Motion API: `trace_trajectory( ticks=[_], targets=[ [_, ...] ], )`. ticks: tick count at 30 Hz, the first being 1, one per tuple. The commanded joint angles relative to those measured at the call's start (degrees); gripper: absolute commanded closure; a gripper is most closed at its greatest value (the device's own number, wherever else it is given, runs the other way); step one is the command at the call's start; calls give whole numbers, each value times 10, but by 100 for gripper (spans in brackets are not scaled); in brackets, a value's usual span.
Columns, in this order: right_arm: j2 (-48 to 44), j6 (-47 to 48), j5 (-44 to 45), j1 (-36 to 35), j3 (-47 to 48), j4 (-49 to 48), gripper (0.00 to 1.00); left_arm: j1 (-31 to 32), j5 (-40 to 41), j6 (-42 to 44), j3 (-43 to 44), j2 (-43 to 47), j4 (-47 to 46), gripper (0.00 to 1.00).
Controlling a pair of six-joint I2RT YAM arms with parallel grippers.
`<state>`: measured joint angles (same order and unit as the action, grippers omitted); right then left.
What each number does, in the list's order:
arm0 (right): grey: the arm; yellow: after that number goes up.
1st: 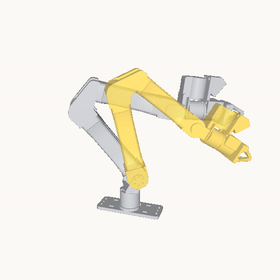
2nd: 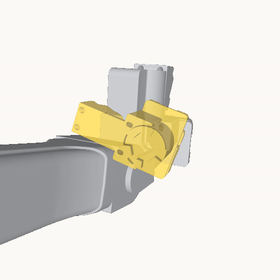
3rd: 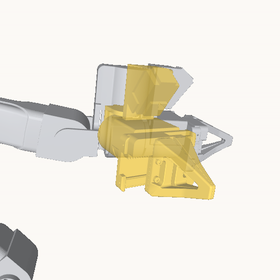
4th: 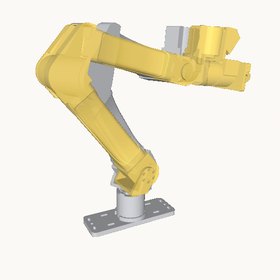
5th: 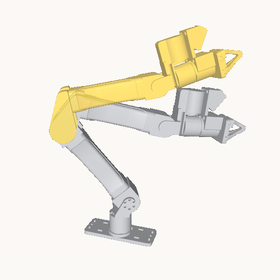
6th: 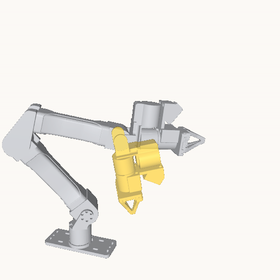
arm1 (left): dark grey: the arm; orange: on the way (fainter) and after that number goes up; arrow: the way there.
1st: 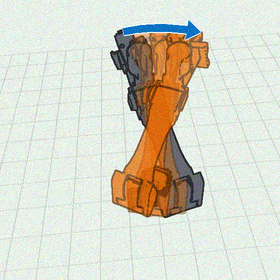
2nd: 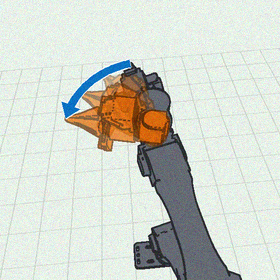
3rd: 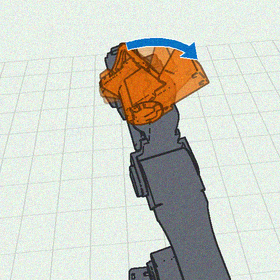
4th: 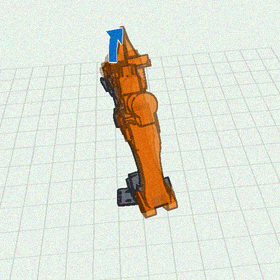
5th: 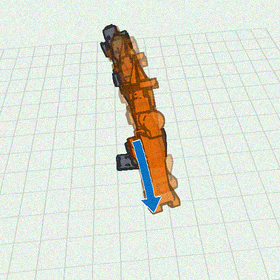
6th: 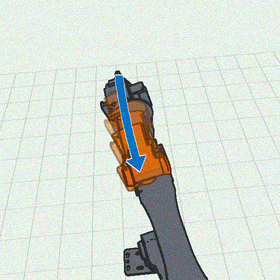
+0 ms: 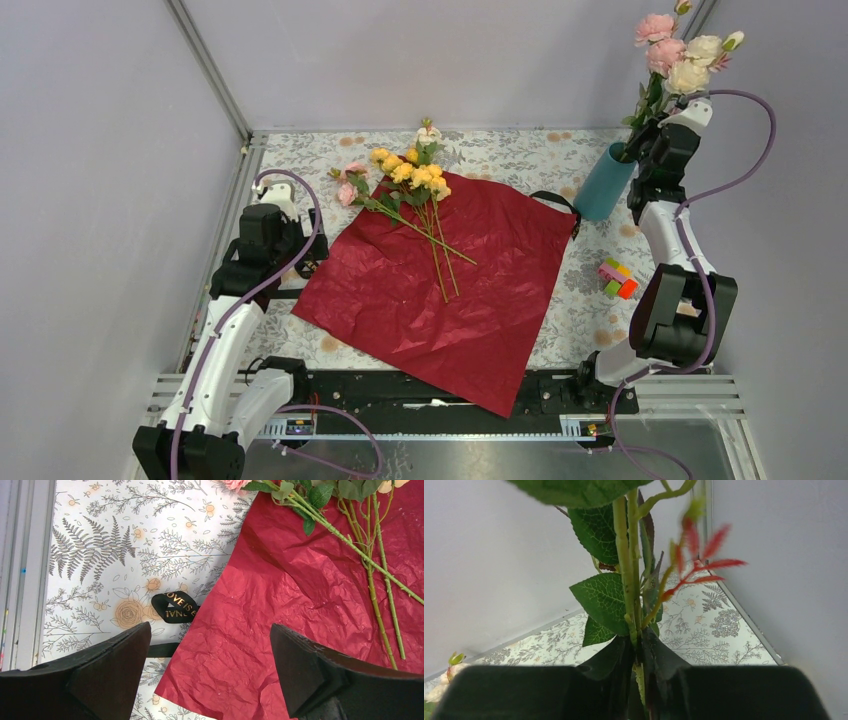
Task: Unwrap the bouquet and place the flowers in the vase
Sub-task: Insert the fake flower into the vase.
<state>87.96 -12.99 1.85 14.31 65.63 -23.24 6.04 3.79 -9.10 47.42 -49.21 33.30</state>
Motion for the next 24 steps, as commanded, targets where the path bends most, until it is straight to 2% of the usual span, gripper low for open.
trace_trajectory(
  ticks=[1,5,10,13,18,24],
  targets=[
    [-29,18,-11,0,-7,2,78,-3,-21,-7,1,8,-28,1],
    [-44,33,-2,1,-21,3,53,-3,-25,-8,2,9,-29,1],
    [-56,37,3,0,-35,2,38,-3,-20,-8,0,13,-28,1],
    [-65,35,2,0,-40,10,19,-3,-22,-8,0,16,-27,1],
    [-96,19,15,0,-61,30,11,-3,-17,-8,-3,25,-29,1],
    [-157,-1,-10,0,-94,48,8,-3,-20,-10,-2,25,-29,1]
  ],
)
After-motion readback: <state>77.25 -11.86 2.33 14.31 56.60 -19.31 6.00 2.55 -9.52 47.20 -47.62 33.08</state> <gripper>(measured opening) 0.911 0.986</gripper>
